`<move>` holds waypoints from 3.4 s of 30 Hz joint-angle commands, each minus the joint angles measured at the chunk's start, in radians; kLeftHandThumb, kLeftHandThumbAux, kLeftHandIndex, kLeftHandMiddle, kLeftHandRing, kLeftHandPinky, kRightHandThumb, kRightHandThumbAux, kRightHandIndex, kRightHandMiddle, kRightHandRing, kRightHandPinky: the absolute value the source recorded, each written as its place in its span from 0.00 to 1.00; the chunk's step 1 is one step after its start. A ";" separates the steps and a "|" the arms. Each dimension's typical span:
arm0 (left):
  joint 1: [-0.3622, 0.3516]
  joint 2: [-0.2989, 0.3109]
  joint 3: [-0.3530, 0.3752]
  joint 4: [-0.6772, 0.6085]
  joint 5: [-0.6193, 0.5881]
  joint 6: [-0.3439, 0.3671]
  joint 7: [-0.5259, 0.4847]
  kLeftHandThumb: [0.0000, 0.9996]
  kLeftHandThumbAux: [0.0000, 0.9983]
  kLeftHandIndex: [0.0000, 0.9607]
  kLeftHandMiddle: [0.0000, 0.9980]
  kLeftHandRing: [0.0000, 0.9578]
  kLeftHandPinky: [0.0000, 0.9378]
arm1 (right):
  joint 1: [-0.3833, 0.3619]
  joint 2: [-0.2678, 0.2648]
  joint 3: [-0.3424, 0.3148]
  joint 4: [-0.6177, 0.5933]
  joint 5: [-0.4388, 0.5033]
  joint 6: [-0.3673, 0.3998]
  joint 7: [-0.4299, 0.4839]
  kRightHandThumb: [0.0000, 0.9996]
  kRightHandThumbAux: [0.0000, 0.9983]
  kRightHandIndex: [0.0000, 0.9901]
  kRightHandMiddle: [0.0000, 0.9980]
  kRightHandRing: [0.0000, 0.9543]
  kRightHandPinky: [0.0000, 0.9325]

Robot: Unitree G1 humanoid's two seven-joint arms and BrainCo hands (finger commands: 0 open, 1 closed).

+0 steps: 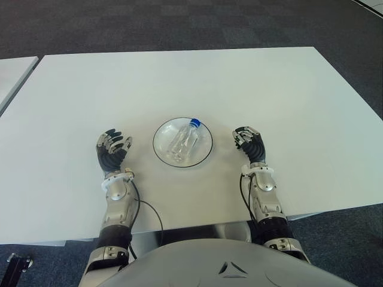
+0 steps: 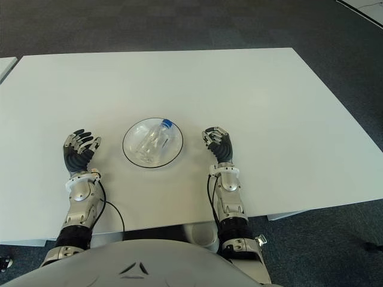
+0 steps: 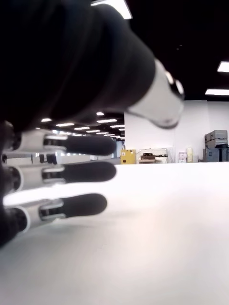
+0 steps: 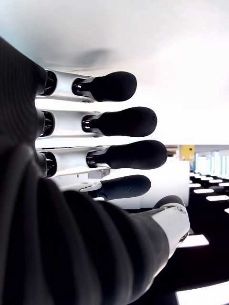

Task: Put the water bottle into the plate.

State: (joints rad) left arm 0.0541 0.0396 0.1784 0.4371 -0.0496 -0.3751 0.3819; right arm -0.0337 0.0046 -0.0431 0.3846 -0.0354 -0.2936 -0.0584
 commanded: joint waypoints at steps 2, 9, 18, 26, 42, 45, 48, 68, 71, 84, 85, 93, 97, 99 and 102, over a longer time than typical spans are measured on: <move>0.007 -0.006 0.006 0.051 0.002 0.040 -0.039 0.55 0.77 0.45 0.56 0.59 0.61 | 0.001 0.004 0.001 0.007 0.004 0.008 0.001 0.71 0.73 0.44 0.71 0.73 0.75; 0.026 0.014 -0.018 0.027 0.031 0.079 -0.097 0.70 0.72 0.45 0.65 0.67 0.69 | 0.001 0.002 0.001 0.005 0.003 0.011 0.000 0.71 0.73 0.44 0.71 0.73 0.74; 0.040 0.046 -0.048 0.021 0.066 0.099 -0.179 0.71 0.72 0.46 0.74 0.77 0.81 | 0.001 -0.002 0.004 0.002 -0.009 0.020 -0.010 0.71 0.73 0.44 0.70 0.73 0.74; 0.062 0.050 -0.086 -0.002 0.089 0.110 -0.228 0.70 0.72 0.46 0.80 0.83 0.86 | 0.001 -0.002 0.002 0.008 -0.003 0.009 -0.003 0.71 0.73 0.44 0.70 0.72 0.74; 0.100 0.055 -0.130 -0.060 0.061 0.181 -0.389 0.70 0.72 0.46 0.88 0.92 0.94 | -0.001 -0.004 0.002 0.017 0.002 0.000 0.007 0.71 0.73 0.44 0.70 0.72 0.74; 0.107 0.054 -0.141 -0.073 0.065 0.193 -0.396 0.70 0.72 0.46 0.88 0.92 0.94 | -0.002 -0.004 0.002 0.022 0.002 -0.006 0.009 0.71 0.73 0.44 0.70 0.72 0.74; 0.112 0.051 -0.148 -0.087 0.067 0.212 -0.400 0.70 0.72 0.46 0.89 0.92 0.94 | -0.002 -0.004 0.003 0.025 0.001 -0.011 0.009 0.71 0.73 0.44 0.70 0.73 0.75; 0.134 0.036 -0.171 -0.157 0.059 0.266 -0.413 0.70 0.72 0.46 0.89 0.93 0.95 | 0.002 -0.001 -0.001 0.014 0.007 0.007 0.018 0.71 0.73 0.44 0.71 0.73 0.74; 0.135 0.033 -0.172 -0.162 0.058 0.268 -0.415 0.70 0.72 0.46 0.89 0.93 0.95 | 0.003 -0.002 0.000 0.012 0.003 0.010 0.014 0.71 0.73 0.44 0.71 0.73 0.74; 0.136 0.027 -0.172 -0.169 0.076 0.277 -0.403 0.70 0.72 0.46 0.89 0.93 0.95 | 0.001 -0.004 0.004 0.019 -0.008 0.003 0.004 0.71 0.73 0.44 0.71 0.73 0.74; 0.136 0.027 -0.171 -0.169 0.075 0.275 -0.403 0.70 0.72 0.46 0.89 0.93 0.95 | 0.001 -0.004 0.004 0.021 -0.008 0.000 0.004 0.71 0.73 0.44 0.71 0.73 0.73; 0.146 0.012 -0.165 -0.183 0.068 0.264 -0.393 0.70 0.72 0.46 0.90 0.93 0.95 | 0.000 -0.005 0.004 0.028 -0.008 -0.016 0.004 0.71 0.73 0.44 0.71 0.73 0.73; 0.147 0.006 -0.159 -0.182 0.069 0.253 -0.387 0.70 0.72 0.46 0.89 0.93 0.95 | 0.000 -0.005 0.004 0.030 -0.006 -0.018 0.007 0.71 0.73 0.44 0.71 0.73 0.74; 0.147 0.003 -0.156 -0.179 0.068 0.247 -0.384 0.70 0.72 0.46 0.89 0.93 0.95 | -0.001 -0.005 0.004 0.030 -0.003 -0.018 0.010 0.71 0.73 0.44 0.71 0.73 0.74; 0.148 0.001 -0.152 -0.176 0.071 0.236 -0.380 0.70 0.72 0.46 0.89 0.93 0.95 | 0.000 -0.004 0.003 0.030 0.002 -0.016 0.015 0.71 0.73 0.44 0.71 0.73 0.74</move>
State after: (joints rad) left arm 0.1708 0.0527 0.0245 0.2189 0.0201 -0.1711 -0.0127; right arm -0.0362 -0.0006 -0.0418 0.4006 -0.0413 -0.3073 -0.0507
